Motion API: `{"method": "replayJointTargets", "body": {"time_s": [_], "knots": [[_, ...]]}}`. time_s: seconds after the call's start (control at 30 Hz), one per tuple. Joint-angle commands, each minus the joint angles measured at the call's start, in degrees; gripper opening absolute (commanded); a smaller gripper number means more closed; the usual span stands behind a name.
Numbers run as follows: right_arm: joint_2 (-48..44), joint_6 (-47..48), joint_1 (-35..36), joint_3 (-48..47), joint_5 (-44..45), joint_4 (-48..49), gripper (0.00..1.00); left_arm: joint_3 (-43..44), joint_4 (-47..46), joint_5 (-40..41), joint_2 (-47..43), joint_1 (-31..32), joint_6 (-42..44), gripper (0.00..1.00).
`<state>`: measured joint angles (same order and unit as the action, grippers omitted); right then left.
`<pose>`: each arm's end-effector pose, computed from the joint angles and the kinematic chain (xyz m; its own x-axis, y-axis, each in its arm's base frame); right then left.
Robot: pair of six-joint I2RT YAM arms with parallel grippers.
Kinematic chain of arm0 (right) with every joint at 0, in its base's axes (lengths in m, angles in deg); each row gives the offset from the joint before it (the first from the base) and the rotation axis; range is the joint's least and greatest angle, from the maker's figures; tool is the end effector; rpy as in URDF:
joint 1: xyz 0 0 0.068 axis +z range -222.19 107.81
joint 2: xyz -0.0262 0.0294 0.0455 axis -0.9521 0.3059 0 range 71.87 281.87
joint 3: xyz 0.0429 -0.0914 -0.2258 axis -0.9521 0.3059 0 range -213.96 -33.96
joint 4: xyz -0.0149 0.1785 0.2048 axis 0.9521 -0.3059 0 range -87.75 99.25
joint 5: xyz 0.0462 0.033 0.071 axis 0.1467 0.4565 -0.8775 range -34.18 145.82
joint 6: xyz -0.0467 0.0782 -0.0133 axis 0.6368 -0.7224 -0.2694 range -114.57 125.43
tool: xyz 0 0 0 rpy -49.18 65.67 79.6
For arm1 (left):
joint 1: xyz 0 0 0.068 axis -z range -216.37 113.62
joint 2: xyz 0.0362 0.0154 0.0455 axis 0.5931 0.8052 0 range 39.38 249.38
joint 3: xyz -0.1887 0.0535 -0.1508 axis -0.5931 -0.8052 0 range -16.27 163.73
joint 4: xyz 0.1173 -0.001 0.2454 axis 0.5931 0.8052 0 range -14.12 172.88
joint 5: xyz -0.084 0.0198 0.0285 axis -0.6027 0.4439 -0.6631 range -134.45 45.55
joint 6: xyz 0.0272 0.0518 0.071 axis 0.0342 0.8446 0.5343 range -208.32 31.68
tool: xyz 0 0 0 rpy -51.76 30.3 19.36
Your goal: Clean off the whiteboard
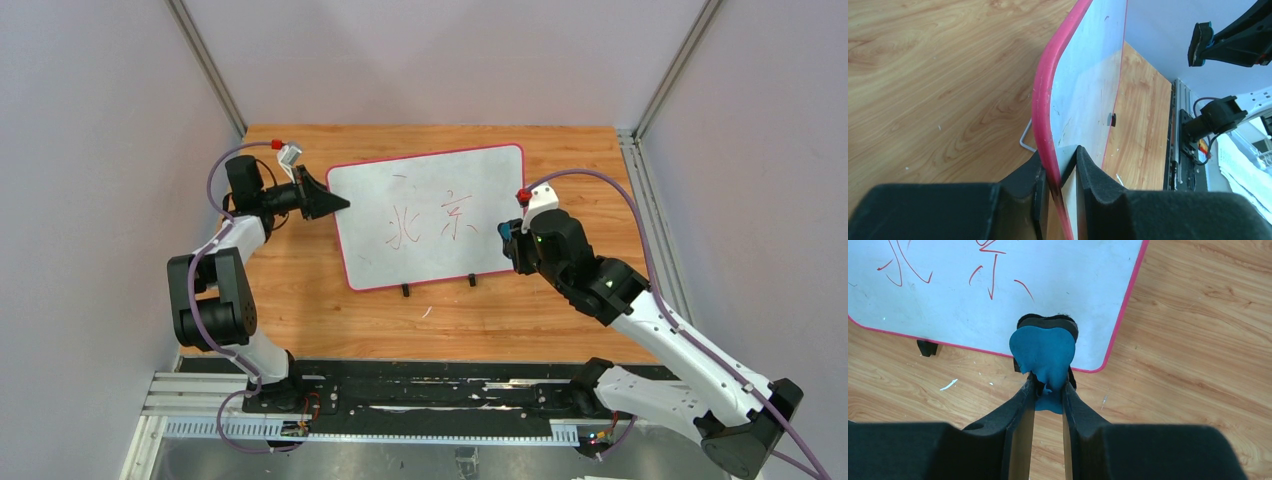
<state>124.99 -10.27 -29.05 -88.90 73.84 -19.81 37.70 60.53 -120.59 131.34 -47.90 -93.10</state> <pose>0.2125 0.1642 0.3017 -0.4433 -0.0626 -0.8942 -0.3423 0.9338 0.1043 0.3624 -0.0080 0.2045 -0.4449 -0.1111 -0.8886 0.7959 0.4058 -0.4493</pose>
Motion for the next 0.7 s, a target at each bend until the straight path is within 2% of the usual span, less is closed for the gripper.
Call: {"method": "replayJointTargets", "body": {"time_s": [0.0,0.2,0.4,0.53,0.67], "knots": [[-0.71,1.95,1.01,0.38,2.79,1.39,0.01,-0.48,-1.42,5.15,3.03,-1.53,7.78,0.0],[2.1,6.29,0.96,1.06,5.44,7.76,0.01,-0.8,-1.42,5.28,2.04,-1.57,7.91,0.0],[7.25,13.08,0.6,2.89,10.29,19.83,0.0,-1.08,-1.43,5.55,1.01,-1.57,7.33,0.0],[12.26,15.68,-0.2,3.55,8.29,28.22,0.0,-1.62,-1.43,6.09,-0.12,-1.5,7.14,0.0],[17.16,15.33,-1.7,0.64,3.47,29.34,0.0,-2.19,-1.43,6.44,-1.51,-1.48,6.88,0.0]]}}
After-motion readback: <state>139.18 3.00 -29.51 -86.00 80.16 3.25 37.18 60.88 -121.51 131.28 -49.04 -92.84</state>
